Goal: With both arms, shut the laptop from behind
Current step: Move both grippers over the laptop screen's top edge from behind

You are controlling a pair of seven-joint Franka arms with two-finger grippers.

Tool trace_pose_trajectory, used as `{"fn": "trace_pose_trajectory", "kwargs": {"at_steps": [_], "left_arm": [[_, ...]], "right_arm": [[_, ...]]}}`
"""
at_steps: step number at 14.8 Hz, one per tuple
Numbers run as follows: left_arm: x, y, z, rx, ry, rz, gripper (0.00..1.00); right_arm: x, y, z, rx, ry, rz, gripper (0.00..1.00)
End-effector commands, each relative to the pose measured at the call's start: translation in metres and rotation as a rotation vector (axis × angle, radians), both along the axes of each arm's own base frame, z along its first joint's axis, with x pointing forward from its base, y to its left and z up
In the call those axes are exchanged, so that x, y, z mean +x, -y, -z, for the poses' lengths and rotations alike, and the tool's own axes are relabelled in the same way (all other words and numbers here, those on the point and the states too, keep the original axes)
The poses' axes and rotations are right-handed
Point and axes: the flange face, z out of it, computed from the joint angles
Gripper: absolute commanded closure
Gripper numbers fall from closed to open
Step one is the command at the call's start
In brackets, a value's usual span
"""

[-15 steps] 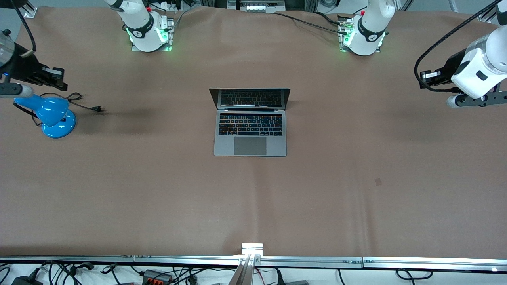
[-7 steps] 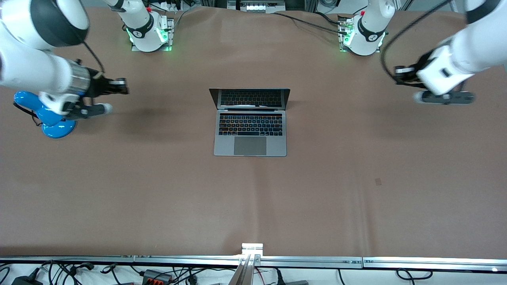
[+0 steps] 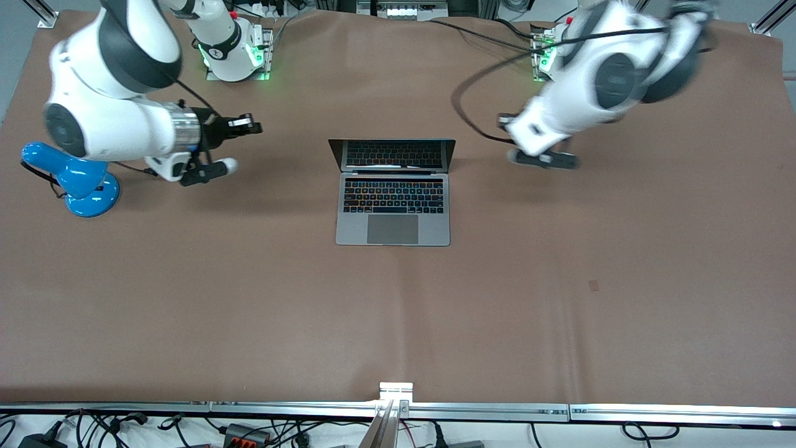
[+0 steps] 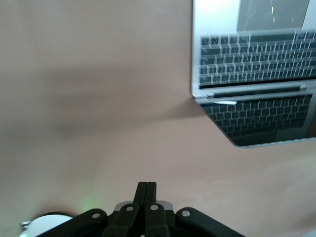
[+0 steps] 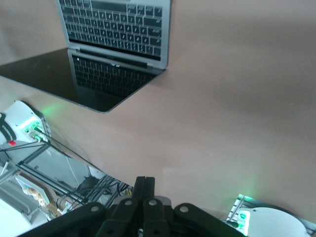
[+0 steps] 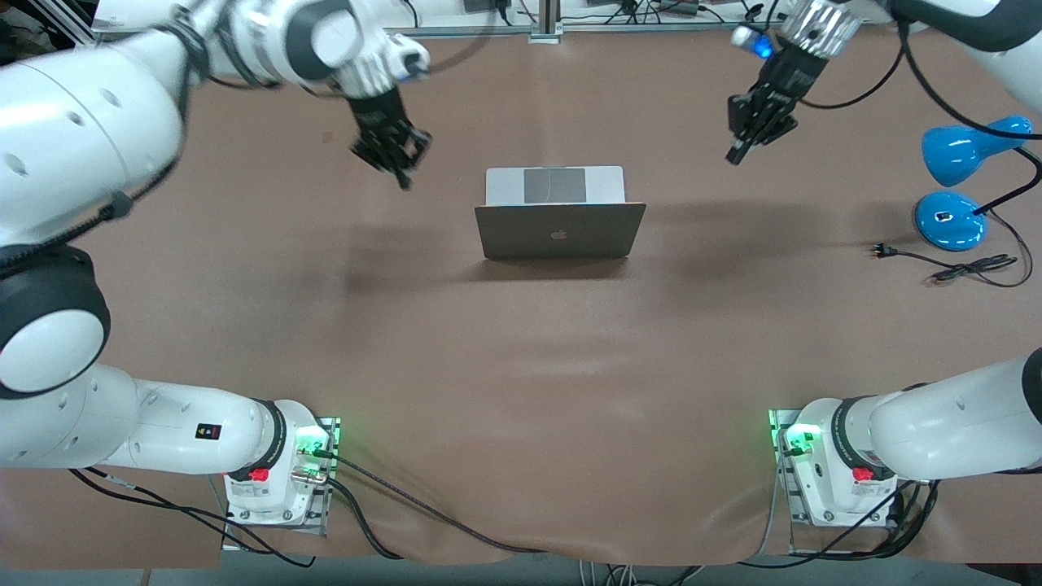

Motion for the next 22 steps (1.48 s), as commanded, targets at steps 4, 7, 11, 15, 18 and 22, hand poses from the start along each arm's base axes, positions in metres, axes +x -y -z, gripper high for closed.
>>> {"fn": "trace_pose_trajectory", "kwargs": {"at_steps": [4, 7, 11, 15, 18, 22], "left_arm": [[-0.046, 0.031, 0.036, -0.009, 0.005, 0.014, 1.00], [-0.049, 0.047, 0.046, -0.051, 0.019, -0.035, 1.00], [-0.059, 0.066, 0.064, -0.104, 0.014, -0.070, 1.00], [-0.063, 0.088, 0.082, -0.138, 0.017, -0.141, 1.00], [-0.054, 0.089, 0.080, -0.161, 0.048, -0.164, 1.00], [-0.019, 0.094, 0.077, -0.214, 0.056, -0.201, 1.00]], "right_arm": [[-0.050, -0.074, 0.041, 0.031, 0.056, -0.053, 1.00], [-0.078, -0.110, 0.059, 0.044, 0.069, -0.061, 1.00], [-0.101, -0.138, 0.074, 0.050, 0.081, -0.075, 1.00], [-0.093, -0.143, 0.100, 0.024, 0.141, -0.041, 1.00], [-0.088, -0.155, 0.107, 0.024, 0.211, -0.028, 1.00], [-0.072, -0.150, 0.102, 0.031, 0.282, 0.021, 1.00]]}}
